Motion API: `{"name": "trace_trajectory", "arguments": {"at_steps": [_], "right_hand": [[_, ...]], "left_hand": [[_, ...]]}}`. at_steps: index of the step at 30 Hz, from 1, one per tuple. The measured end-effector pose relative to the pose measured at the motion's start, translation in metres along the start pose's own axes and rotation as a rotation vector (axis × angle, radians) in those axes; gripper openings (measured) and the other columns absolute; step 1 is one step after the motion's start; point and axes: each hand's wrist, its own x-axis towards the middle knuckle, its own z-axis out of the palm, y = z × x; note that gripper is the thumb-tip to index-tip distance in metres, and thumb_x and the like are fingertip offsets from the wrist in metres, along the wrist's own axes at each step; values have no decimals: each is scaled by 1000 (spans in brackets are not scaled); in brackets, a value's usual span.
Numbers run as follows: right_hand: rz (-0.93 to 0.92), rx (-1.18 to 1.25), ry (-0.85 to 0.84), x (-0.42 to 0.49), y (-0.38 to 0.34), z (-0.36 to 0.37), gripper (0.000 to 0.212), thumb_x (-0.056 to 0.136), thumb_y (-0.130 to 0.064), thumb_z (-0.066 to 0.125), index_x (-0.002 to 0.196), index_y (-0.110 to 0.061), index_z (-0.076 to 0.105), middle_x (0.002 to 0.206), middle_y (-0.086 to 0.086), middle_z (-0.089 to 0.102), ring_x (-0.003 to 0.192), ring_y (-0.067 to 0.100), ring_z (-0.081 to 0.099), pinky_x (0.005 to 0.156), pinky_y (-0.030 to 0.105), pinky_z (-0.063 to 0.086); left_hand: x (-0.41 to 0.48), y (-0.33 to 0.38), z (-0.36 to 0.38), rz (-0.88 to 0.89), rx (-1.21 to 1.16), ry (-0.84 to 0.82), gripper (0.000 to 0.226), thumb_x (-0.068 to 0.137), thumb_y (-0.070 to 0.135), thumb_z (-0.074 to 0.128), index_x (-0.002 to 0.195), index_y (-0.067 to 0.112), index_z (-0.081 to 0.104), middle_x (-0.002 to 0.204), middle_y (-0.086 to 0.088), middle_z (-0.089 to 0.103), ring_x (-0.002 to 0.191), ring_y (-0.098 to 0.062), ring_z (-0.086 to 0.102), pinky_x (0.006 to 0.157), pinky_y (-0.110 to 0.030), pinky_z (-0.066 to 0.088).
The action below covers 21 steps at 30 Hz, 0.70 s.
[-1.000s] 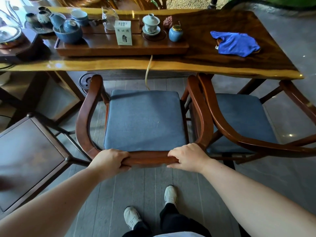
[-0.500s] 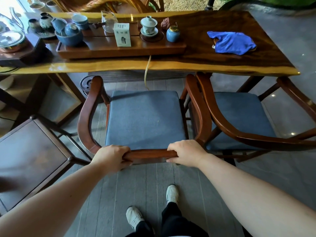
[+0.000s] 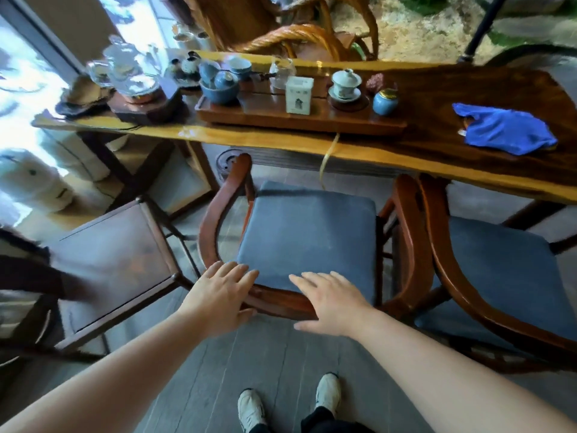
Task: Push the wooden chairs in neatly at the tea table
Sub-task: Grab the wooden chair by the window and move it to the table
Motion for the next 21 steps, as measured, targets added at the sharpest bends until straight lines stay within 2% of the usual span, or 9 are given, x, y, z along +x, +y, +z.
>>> {"name": "trace_trajectory", "arguments": {"at_steps": [6, 10, 14, 18, 21], "right_hand": [[-212, -72, 13, 47, -30, -11, 91, 83, -67, 53, 151, -25, 10, 157, 9, 24, 141, 26, 25, 116, 46, 15], [-317, -80, 44, 68, -57, -23, 89, 82, -65, 55, 150, -24, 16, 154, 9, 29, 138, 26, 29, 115, 46, 18], [-377, -93, 54, 86, -82, -29, 85, 83, -61, 56, 150, -23, 19, 154, 11, 32, 138, 27, 31, 115, 46, 18], [-384, -121, 42, 108, -116, -34, 84, 84, -60, 55, 150, -23, 18, 155, 12, 29, 139, 27, 29, 115, 45, 16], [-394, -137, 50, 128, -150, -38, 84, 85, -60, 55, 150, -23, 18, 155, 12, 29, 139, 28, 29, 116, 45, 17]], "left_hand": [[-47, -11, -17, -214, 84, -16, 74, 66, 57, 67, 124, 12, 54, 118, -10, 62, 111, -32, 55, 95, -45, 45], [-85, -24, -26, -346, 99, -50, 71, 69, 55, 68, 123, 12, 52, 118, -9, 62, 114, -31, 53, 96, -46, 44], [-118, -47, -30, -434, 111, -59, 68, 67, 53, 71, 120, 12, 59, 118, -10, 64, 112, -32, 56, 94, -47, 47], [-149, -79, -34, -470, 130, -17, 63, 70, 51, 70, 118, 13, 59, 117, -6, 64, 111, -29, 56, 95, -43, 43], [-172, -113, -36, -483, 129, -9, 64, 68, 51, 73, 118, 12, 61, 115, -6, 65, 109, -30, 57, 94, -44, 47]]}}
